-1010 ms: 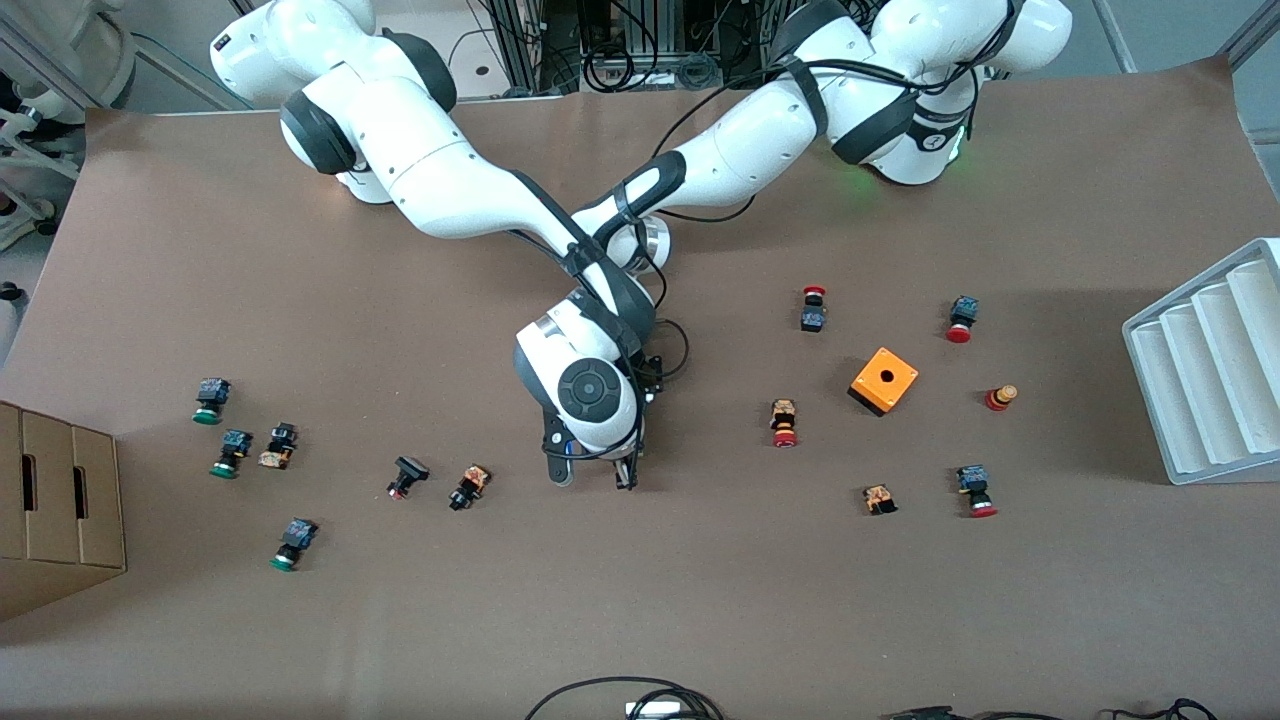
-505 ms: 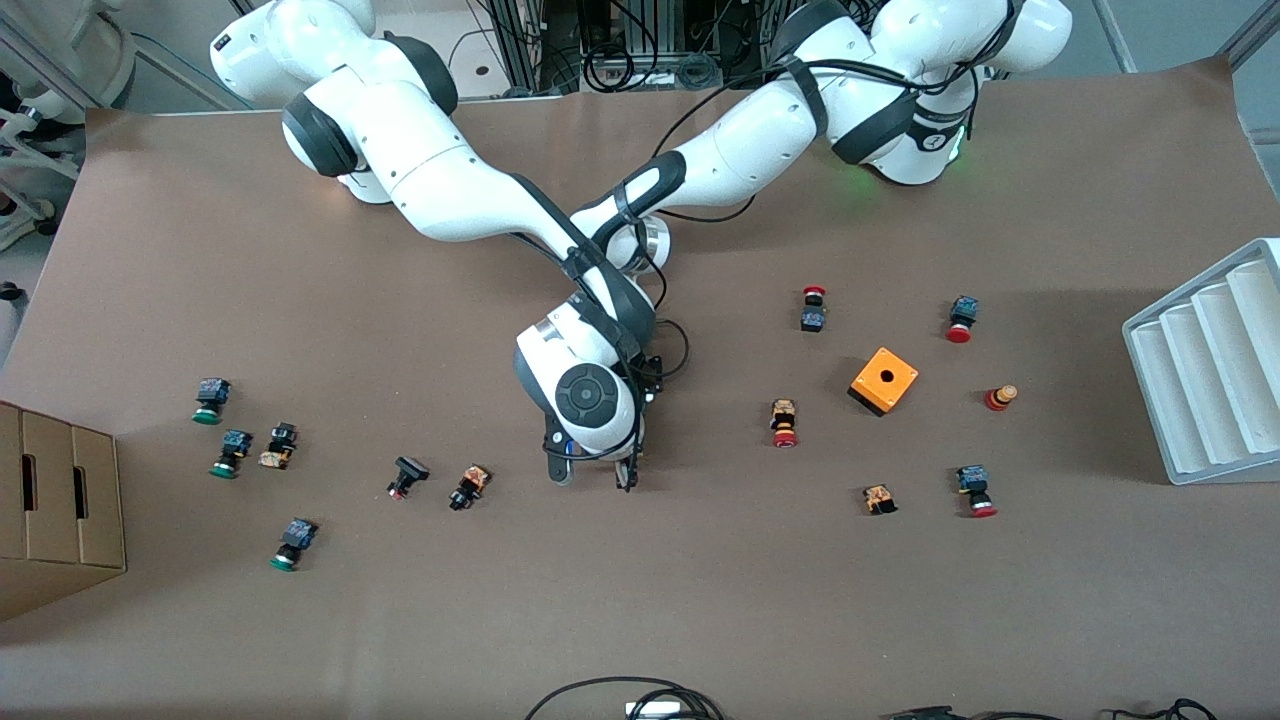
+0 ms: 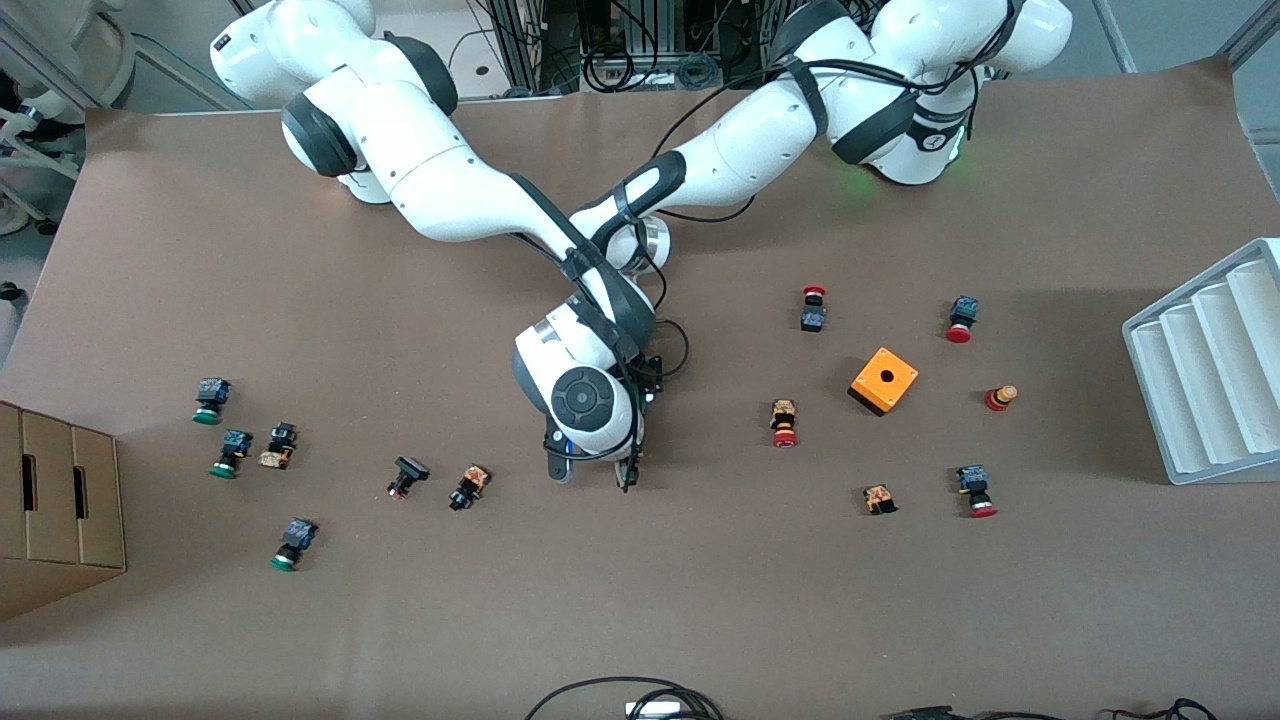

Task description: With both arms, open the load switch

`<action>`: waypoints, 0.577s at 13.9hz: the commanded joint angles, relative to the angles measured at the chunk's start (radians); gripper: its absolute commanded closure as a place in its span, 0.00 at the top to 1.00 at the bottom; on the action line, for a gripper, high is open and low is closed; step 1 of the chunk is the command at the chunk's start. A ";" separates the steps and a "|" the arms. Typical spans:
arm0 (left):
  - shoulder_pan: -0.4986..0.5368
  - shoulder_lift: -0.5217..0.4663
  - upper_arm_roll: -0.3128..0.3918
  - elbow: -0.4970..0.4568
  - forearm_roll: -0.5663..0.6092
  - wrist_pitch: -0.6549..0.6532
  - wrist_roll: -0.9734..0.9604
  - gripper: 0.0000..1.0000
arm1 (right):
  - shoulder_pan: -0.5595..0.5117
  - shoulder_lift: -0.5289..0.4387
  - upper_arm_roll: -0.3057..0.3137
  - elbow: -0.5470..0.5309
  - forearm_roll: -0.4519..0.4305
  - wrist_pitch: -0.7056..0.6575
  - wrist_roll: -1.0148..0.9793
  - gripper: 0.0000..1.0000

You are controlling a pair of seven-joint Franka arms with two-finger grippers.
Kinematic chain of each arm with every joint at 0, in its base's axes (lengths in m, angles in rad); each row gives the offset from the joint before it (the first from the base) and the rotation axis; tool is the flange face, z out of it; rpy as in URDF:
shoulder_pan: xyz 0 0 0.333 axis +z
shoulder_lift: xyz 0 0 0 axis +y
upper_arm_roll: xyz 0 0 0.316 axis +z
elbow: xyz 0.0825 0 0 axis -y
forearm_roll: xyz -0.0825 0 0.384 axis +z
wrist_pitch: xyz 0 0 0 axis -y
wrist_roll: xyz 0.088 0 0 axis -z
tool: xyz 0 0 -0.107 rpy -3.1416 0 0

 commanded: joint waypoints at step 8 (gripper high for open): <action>-0.014 0.019 0.010 0.031 0.017 0.012 0.013 0.46 | -0.005 0.023 -0.012 0.042 0.046 -0.074 0.019 0.28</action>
